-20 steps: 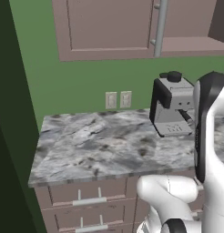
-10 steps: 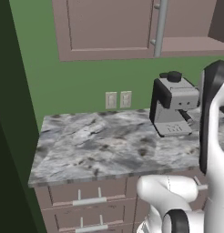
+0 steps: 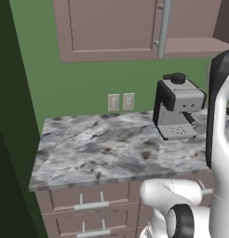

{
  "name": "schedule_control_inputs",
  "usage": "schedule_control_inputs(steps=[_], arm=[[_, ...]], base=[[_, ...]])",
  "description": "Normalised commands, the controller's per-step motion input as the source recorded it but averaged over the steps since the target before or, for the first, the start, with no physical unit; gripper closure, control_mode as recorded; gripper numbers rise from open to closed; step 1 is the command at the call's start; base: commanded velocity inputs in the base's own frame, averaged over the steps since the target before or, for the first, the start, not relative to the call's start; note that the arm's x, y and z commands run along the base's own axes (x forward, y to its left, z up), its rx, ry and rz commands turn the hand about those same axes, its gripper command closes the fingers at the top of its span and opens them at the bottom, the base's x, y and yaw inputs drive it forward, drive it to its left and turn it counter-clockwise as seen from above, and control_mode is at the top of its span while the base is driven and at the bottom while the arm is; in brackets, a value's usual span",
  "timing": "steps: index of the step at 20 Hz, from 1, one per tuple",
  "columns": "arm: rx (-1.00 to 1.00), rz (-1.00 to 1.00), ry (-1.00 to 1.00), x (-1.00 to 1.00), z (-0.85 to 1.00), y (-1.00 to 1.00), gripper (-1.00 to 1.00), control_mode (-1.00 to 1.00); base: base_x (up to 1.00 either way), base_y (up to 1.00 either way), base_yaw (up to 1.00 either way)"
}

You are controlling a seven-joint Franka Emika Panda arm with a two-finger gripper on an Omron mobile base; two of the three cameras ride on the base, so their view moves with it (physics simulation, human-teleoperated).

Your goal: Open the cabinet. Pick the spray and place it next to the sink. Then close the cabinet.

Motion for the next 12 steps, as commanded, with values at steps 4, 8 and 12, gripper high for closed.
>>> schedule_control_inputs(steps=[4,8,12], arm=[[-0.06,-0.10,0.12,-0.25,0.00,-0.10,-1.00,-1.00],[-0.05,-0.09,0.10,-0.27,0.00,-0.11,-1.00,-1.00],[-0.05,-0.07,0.03,-0.32,0.00,-0.26,-1.00,-1.00]], base=[[0.00,0.00,0.00],[0.00,0.00,0.00],[0.00,0.00,0.00]])
